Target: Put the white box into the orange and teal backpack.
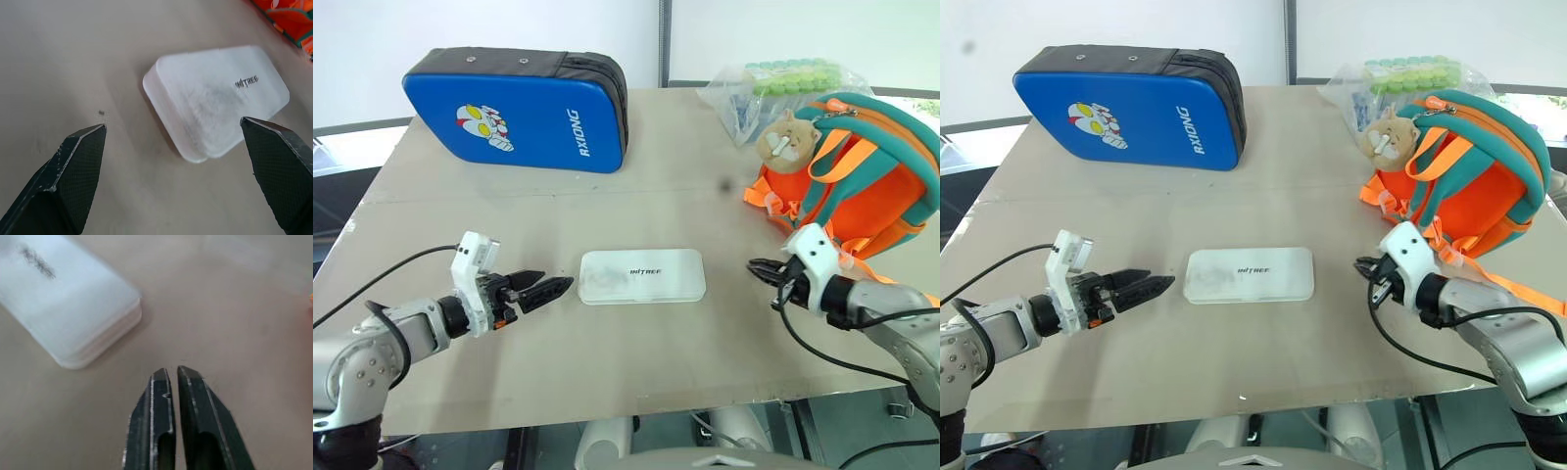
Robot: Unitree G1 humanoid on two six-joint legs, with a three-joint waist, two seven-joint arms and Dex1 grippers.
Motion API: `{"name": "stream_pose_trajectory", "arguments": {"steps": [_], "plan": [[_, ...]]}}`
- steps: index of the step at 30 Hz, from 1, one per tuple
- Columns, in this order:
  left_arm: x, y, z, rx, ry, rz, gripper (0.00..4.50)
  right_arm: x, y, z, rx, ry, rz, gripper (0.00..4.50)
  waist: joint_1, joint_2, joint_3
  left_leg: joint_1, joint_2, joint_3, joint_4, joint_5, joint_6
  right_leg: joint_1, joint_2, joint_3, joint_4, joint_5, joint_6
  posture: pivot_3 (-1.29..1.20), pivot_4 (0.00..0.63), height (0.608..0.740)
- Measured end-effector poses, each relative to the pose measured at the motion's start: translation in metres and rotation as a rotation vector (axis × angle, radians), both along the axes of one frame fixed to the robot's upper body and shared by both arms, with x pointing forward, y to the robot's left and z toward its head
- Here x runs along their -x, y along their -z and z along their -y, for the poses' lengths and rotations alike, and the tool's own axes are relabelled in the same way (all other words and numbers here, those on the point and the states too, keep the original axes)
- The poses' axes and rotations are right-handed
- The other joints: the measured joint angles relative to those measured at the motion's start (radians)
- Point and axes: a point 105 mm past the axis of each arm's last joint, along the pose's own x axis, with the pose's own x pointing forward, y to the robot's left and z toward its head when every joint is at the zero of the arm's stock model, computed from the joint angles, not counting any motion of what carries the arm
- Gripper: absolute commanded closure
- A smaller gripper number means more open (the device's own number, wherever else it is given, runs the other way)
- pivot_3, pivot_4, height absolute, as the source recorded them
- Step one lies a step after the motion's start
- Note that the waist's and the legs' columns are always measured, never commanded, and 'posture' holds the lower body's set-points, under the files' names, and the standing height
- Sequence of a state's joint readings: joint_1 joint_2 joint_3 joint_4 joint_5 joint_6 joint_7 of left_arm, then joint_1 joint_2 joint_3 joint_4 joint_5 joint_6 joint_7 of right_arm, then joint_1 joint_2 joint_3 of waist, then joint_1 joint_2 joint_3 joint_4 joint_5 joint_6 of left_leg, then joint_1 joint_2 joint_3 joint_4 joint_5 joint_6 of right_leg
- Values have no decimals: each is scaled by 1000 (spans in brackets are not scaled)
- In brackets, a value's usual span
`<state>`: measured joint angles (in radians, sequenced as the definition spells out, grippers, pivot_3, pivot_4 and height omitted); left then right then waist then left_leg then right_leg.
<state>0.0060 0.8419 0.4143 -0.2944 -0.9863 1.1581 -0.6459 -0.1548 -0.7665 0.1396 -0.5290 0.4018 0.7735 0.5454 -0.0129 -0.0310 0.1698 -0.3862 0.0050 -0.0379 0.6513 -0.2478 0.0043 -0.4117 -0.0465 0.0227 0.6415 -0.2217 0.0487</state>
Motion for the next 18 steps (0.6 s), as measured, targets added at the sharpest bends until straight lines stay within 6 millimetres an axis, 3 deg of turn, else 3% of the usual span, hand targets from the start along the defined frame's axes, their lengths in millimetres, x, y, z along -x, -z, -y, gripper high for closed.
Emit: {"name": "stream_pose_trajectory", "arguments": {"steps": [4, 9, 14, 18], "plan": [[-6, 9, 11, 67, 43, -145, 0, -8, 12, -14, 103, -69, 6, 4434, 1, 0, 0, 0, 0, -1, 0, 0, 0, 0, 0, -1, 0, 0, 0, 0, 150, 740], [-24, 5, 19, 139, 39, -211, 0, -19, 19, -30, 164, -132, 15, 4434, 0, 0, 0, 0, -2, -1, 0, 0, 0, 0, 0, -1, 1, 5, 0, 0, 150, 740], [-37, 8, 36, 247, 78, -238, 0, -28, 18, -60, 192, -249, 61, 4434, 3, 0, -1, 0, -2, -2, 0, 0, 0, 1, 0, -1, 1, 5, 0, 0, 150, 740], [-36, 9, 43, 301, 109, -273, 0, -35, 17, -67, 189, -264, 77, 4434, -1, -1, -1, 1, -2, -2, 0, 0, 0, 2, -1, -1, 1, 5, 0, 0, 150, 740]]}}
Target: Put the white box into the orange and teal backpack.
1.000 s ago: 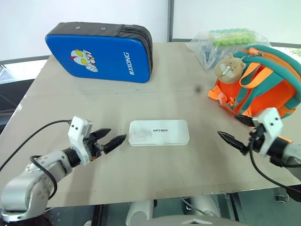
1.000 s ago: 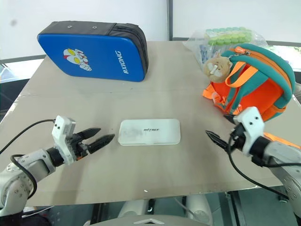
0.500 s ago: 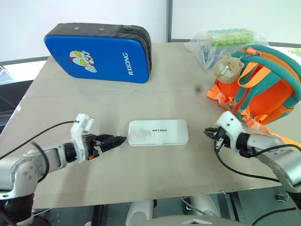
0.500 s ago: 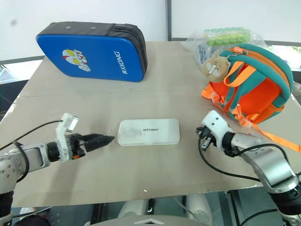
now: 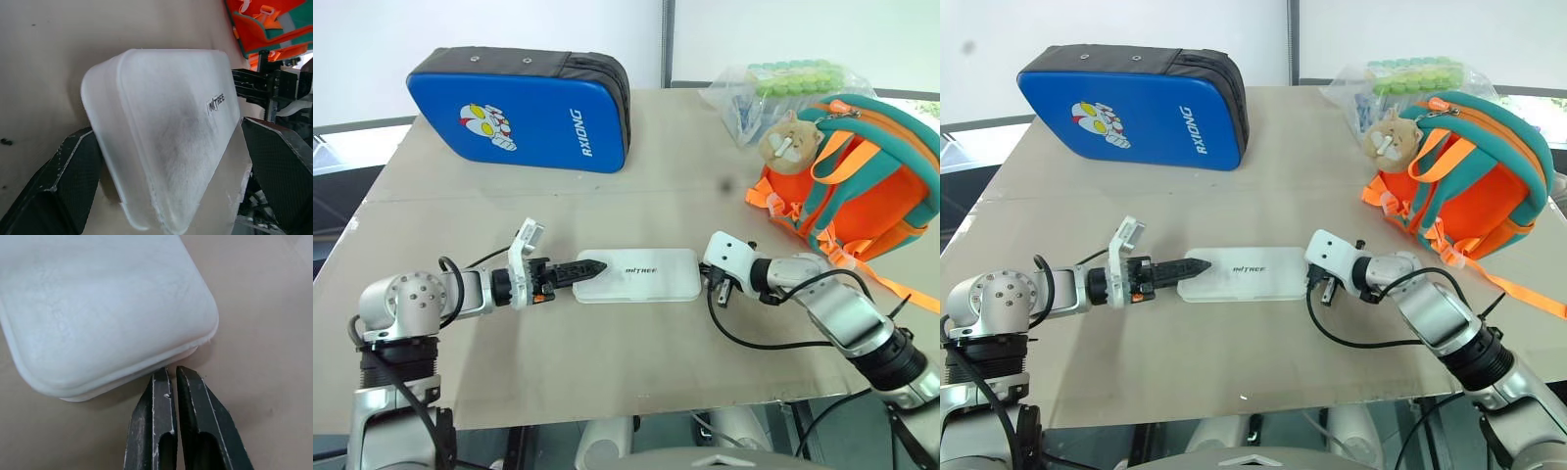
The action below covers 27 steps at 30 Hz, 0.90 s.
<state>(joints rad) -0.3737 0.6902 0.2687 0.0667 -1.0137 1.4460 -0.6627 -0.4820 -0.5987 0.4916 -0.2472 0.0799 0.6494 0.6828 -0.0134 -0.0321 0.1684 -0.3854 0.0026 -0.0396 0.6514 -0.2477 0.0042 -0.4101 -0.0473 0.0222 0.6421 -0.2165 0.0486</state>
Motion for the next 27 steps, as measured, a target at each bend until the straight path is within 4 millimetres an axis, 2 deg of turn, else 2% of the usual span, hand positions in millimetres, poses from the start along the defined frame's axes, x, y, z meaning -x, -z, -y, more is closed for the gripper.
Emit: {"name": "stream_pose_trajectory", "arguments": {"steps": [2, 3, 4, 8, 10, 11, 13, 14, 16, 17, 19, 21, 22, 23, 25, 27], "plan": [[2, 1, 6, 37, 23, -10, 0, -1, 1, -4, -7, -6, 3, 4434, 0, 0, 0, 0, 0, 0, 0, 0, 0, 0, 0, 0, 0, 0, 0, 0, 150, 740], [2, 1, 7, 41, 24, -12, 504, -1, 1, -4, -7, -8, 5, 4500, -1, 0, 0, 0, 0, 0, 0, 0, 0, 0, 0, 0, 0, 0, 0, 0, 150, 740], [2, 2, 7, 43, 25, -20, 611, -1, 1, -5, -7, -9, 8, 4500, -1, 0, 0, 0, 0, -1, -1, 0, 0, 0, 0, 0, 0, 0, 0, 0, 150, 740], [10, 13, 13, 108, 29, -77, 2423, -1, 1, -5, -35, 5, 10, 4500, -2, 0, 0, -1, 0, -1, -1, 0, 0, -2, 0, 0, 0, 0, 0, 0, 150, 740], [10, 5, 17, 183, 39, -54, 3264, -1, 1, -4, -52, 24, 8, 4500, -1, -1, 0, -1, 1, -1, -1, 0, 0, -1, 0, -1, 0, 0, 0, 0, 150, 740], [10, 3, 17, 185, 37, -46, 3449, -1, 1, -3, -67, 32, 8, 4500, 0, -1, 0, -1, 1, -1, 0, 0, 0, -1, 0, -1, 0, 0, 0, 0, 150, 740], [11, 3, 15, 192, 29, -45, 3449, 2, -4, -2, -126, 45, -7, 4500, -1, -1, 0, -1, 1, -1, 0, 0, 0, -1, 0, -1, 0, 0, 0, 0, 150, 740], [11, 4, 14, 200, 21, -45, 3449, 3, -11, 1, -186, 69, -26, 3956, -1, 0, 0, -1, 1, -2, 0, 0, 0, -1, 0, -1, 0, 0, 0, 0, 150, 740], [12, 3, 14, 208, 20, -37, 3449, 7, -29, 10, -263, 87, -26, 3200, -1, 0, 0, -1, 1, -6, -1, 0, 0, -2, 0, 0, 0, 0, 0, 0, 150, 740], [14, 2, 15, 205, 21, -24, 3449, 14, -42, 20, -302, 98, -12, 2577, 0, 0, 0, -2, 1, -7, -1, 0, 0, -2, -1, -1, 0, 0, 0, 0, 150, 740], [15, 1, 15, 202, 18, -7, 3449, 24, -59, 37, -374, 144, -10, 1772, 3, 0, 0, -4, 1, -10, -1, 0, 0, -2, -1, -3, 0, 0, 0, 0, 150, 740], [14, -4, 14, 191, 8, 36, 3449, 45, -80, 68, -504, 230, -35, 616, 11, 0, 0, -7, 1, -15, -1, 0, 0, -3, -2, -7, -1, 0, 0, 0, 150, 740], [11, -7, 12, 178, -7, 62, 3449, 54, -91, 79, -540, 260, -29, 252, 11, 0, 1, -8, 1, -15, -1, 0, 0, -3, -2, -7, -1, 0, 0, 0, 150, 740], [10, -9, 13, 172, -11, 77, 3449, 58, -95, 84, -552, 275, -23, 0, 9, 1, 1, -7, 1, -15, -1, 0, 0, -3, -2, -6, -1, 0, -1, 0, 150, 740], [7, -12, 16, 165, -15, 115, 3449, 67, -100, 101, -552, 357, -27, 0, 7, 1, 1, -7, 1, -14, 0, 0, 0, -3, -2, -6, -1, -2, -4, 0, 150, 740], [6, -12, 18, 155, -16, 135, 3449, 75, -97, 125, -513, 495, -50, 0, 8, 1, 1, -7, 1, -13, 0, 0, 0, -3, -2, -6, -1, -2, -5, 0, 150, 740]]}}
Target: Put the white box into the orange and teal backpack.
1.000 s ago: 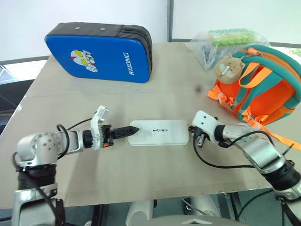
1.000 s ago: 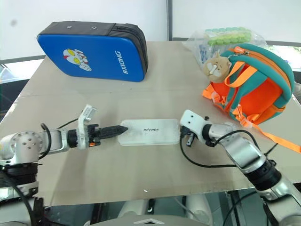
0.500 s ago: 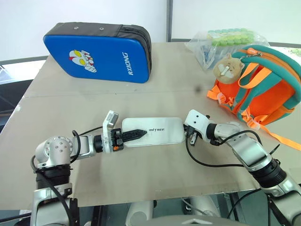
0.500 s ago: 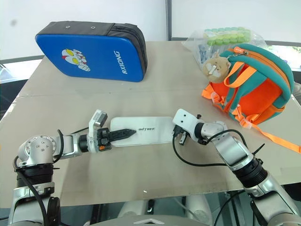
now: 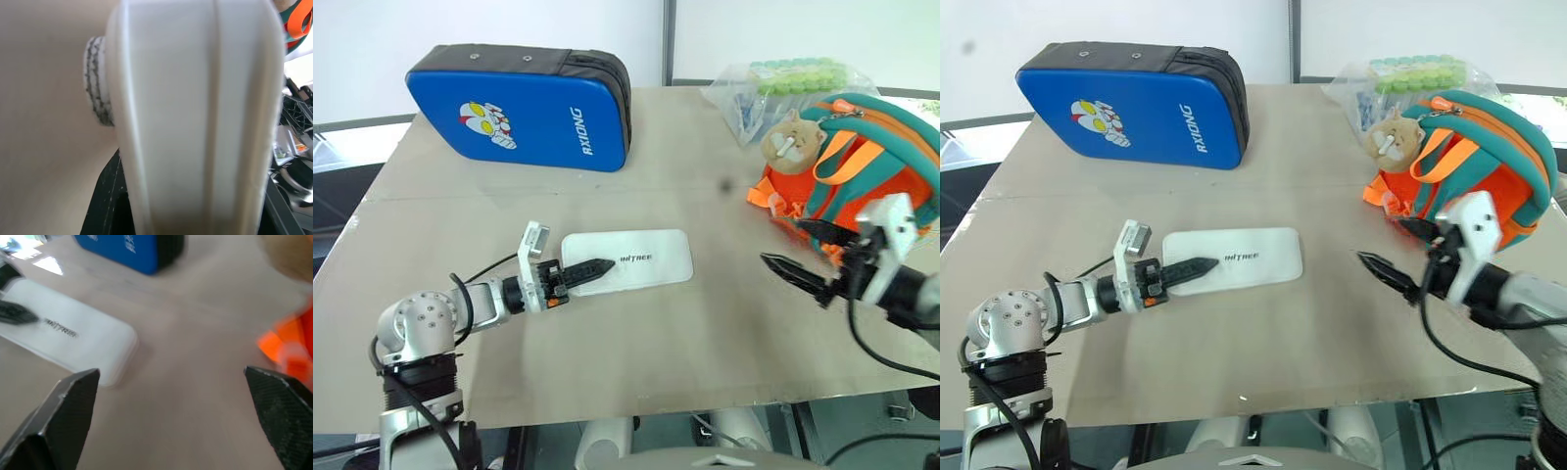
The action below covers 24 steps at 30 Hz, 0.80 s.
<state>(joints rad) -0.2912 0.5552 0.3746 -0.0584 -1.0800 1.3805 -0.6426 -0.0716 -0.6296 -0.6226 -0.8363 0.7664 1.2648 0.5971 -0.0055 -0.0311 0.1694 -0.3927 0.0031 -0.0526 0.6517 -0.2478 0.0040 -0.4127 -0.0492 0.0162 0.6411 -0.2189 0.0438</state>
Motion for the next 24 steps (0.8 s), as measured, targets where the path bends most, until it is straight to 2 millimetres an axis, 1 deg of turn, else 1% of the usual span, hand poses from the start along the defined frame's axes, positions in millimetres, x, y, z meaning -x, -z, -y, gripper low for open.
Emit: {"name": "stream_pose_trajectory", "arguments": {"steps": [2, 3, 5, 7, 8, 9, 11, 12, 14, 15, 18, 20, 21, 24], "plan": [[-2, -1, 1, -8, -2, 16, 3449, 2, 3, 21, 42, 123, -53, 0, -3, 0, 0, 1, -1, 3, 0, 0, 0, 0, 0, 1, 0, 0, 0, 0, 150, 740], [-4, -1, 2, -17, 2, 28, 3449, -2, 2, 28, 44, 171, -63, 0, -6, 0, 0, 1, -1, 4, 1, 0, 0, 0, 0, 1, 0, 0, 0, 0, 150, 740], [-9, -3, 8, -40, 23, 65, 3449, -19, -7, 37, 2, 261, -34, 0, -10, 0, 0, 2, -1, 7, 1, 0, 0, 0, 1, 2, 0, 1, -1, 0, 150, 740], [-11, -4, 12, -54, 40, 93, 3449, -36, -14, 38, -31, 303, -5, 0, -11, 0, 0, 3, -1, 9, 1, 0, 0, 0, 2, 3, 0, 1, -1, 0, 150, 740], [-13, -5, 14, -60, 47, 110, 3449, -50, -15, 34, -55, 311, 5, 0, -12, 0, 0, 3, 0, 10, 0, 0, 0, 0, 2, 3, 0, 1, -1, 0, 150, 740], [-14, -6, 15, -63, 51, 117, 3449, -54, -15, 32, -63, 312, 5, 0, -11, 0, 0, 2, 0, 10, 0, 0, 0, 0, 3, 3, 0, 1, -1, 0, 150, 740], [-17, -8, 18, -71, 53, 148, 3449, -82, -10, 24, -72, 330, 5, 0, -11, 0, 0, 1, 0, 10, 0, 0, 0, -1, 2, 3, 0, 1, -1, 0, 150, 740], [-19, -9, 19, -74, 50, 160, 3449, -92, -8, 23, -69, 348, 11, 517, -11, 0, 0, 0, -1, 11, 0, 0, 0, -2, 2, 4, 0, 3, 2, 0, 150, 740], [-20, -10, 18, -78, 37, 176, 3449, -105, -5, 24, -48, 375, 33, 1139, -9, 0, 0, -2, -1, 11, 0, 0, 0, -3, 2, 4, 0, 3, 3, 0, 150, 740], [-22, -12, 16, -81, 20, 191, 3449, -113, -4, 25, -13, 398, 68, 1743, -7, 0, 0, -3, -1, 11, 0, 0, 0, -4, 1, 4, -1, 3, 4, 0, 150, 740], [-26, -17, 12, -97, -42, 238, 3449, -121, -4, 26, 25, 396, 121, 3145, -8, 0, 0, -5, -1, 11, 0, 0, 0, -5, 0, 4, -2, 3, 4, 0, 150, 740], [-30, -22, 10, -68, -108, 290, 3449, -125, -5, 27, 46, 382, 150, 4222, -7, 1, 0, -5, 0, 12, 0, 0, 0, -5, 0, 4, -2, 3, 4, 0, 150, 740], [-30, -23, 10, -64, -124, 304, 3449, -126, -6, 27, 51, 373, 159, 4437, -7, 0, 0, -5, 0, 12, 0, 0, 0, -5, 0, 4, -2, 3, 4, 0, 150, 740], [-32, -25, 7, -68, -177, 346, 3449, -133, -14, 11, 45, 263, 215, 4437, -11, 1, 1, -4, -1, 13, 0, 0, 0, -5, 1, 5, -2, 3, 4, 0, 150, 740]]}}
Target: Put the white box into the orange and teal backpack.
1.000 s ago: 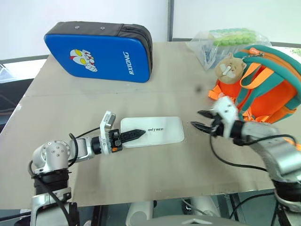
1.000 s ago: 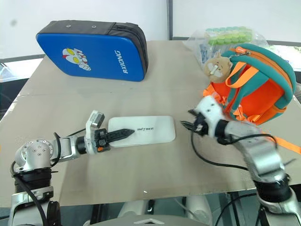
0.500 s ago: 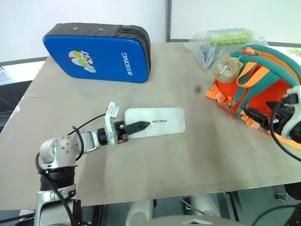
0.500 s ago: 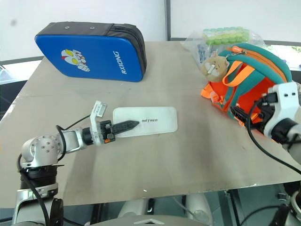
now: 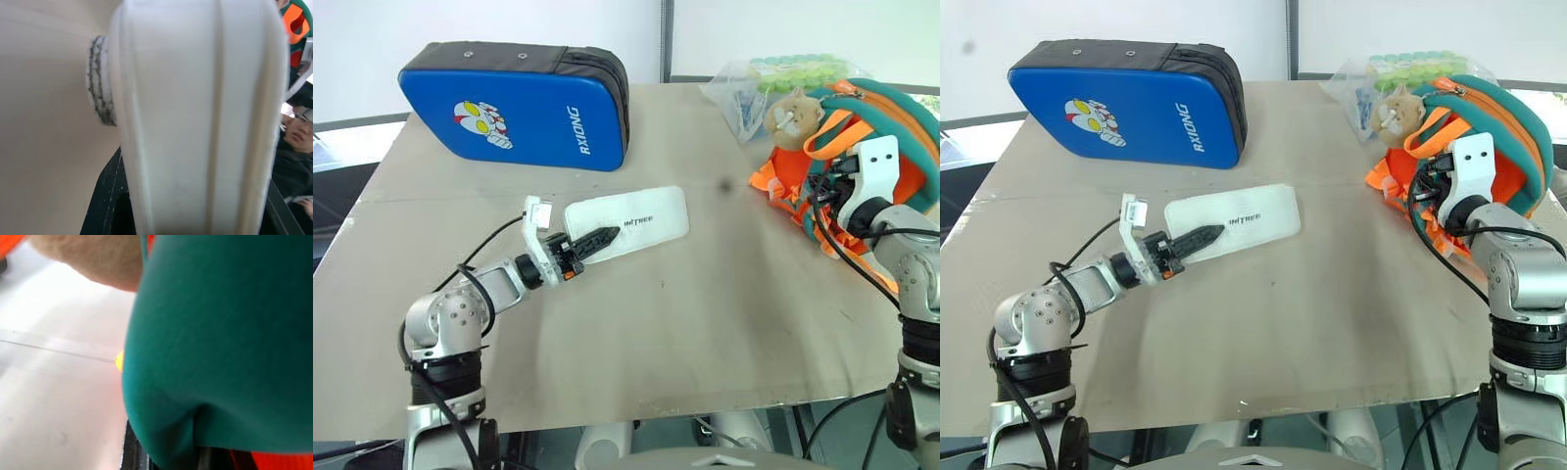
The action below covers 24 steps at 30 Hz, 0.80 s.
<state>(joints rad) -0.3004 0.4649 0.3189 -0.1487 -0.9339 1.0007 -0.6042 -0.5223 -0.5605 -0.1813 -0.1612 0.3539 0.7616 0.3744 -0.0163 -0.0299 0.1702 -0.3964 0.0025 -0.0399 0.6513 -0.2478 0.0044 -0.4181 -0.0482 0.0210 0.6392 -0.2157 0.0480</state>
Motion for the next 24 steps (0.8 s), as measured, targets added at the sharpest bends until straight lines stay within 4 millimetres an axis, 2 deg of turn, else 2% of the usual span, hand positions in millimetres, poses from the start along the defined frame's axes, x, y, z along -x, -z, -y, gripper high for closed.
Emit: {"name": "stream_pose_trajectory", "arguments": {"steps": [2, 3, 6, 8, 12, 16, 20, 21, 24], "plan": [[-6, -7, -2, 23, -52, 34, 3449, -3, -17, -27, -24, -154, 60, 4437, -6, 1, 1, 1, 1, 0, 0, 0, 0, 0, 2, 0, 2, 0, 0, 0, 150, 740], [-11, -17, -3, 31, -72, 69, 3449, 0, -31, -47, -39, -267, 108, 4437, -6, 1, 1, 1, 1, -2, 1, 0, 0, 0, 2, -1, 2, 0, 0, 0, 150, 740], [-20, -39, -9, 46, -119, 142, 3449, 16, -51, -79, -109, -497, 147, 4437, -4, 1, 1, 1, 1, -4, 0, 0, 0, 0, 3, -3, 3, 0, -1, 0, 150, 740], [-27, -63, -21, 67, -191, 222, 3449, 43, -60, -111, -144, -755, 130, 4437, -6, 1, 1, 0, 1, -6, 0, 0, 0, 0, 3, -3, 2, 0, -1, 0, 150, 740], [-27, -78, -34, 75, -244, 271, 3449, 90, -65, -145, -130, -1099, 100, 4437, -6, 1, 2, -2, 1, -10, -2, 0, 0, 0, 1, -4, 0, 0, 0, 0, 150, 740], [-14, -69, -42, 32, -237, 274, 3449, 112, -62, -150, -91, -1241, 63, 4437, 0, 1, 2, -4, 0, -10, -2, 0, 0, 0, -3, -5, -3, 0, 1, 0, 150, 740], [14, -81, -44, 8, -173, 343, 3449, 106, -41, -144, 10, -1198, -13, 4437, 7, 1, 2, -3, 0, -11, 0, 0, 0, 1, -3, -7, -2, 0, 0, 0, 150, 740], [24, -88, -49, 12, -170, 365, 3449, 102, -29, -141, 39, -1174, -42, 4437, 6, 1, 2, -3, 0, -10, 0, 0, 0, 1, -2, -7, -2, -1, 0, 0, 150, 740], [39, -94, -59, 16, -158, 367, 3449, 99, -18, -138, 55, -1159, -70, 4437, 2, 1, 2, -2, 1, -10, 0, 0, 0, 1, -1, -6, 0, -1, 0, 0, 150, 740]]}}
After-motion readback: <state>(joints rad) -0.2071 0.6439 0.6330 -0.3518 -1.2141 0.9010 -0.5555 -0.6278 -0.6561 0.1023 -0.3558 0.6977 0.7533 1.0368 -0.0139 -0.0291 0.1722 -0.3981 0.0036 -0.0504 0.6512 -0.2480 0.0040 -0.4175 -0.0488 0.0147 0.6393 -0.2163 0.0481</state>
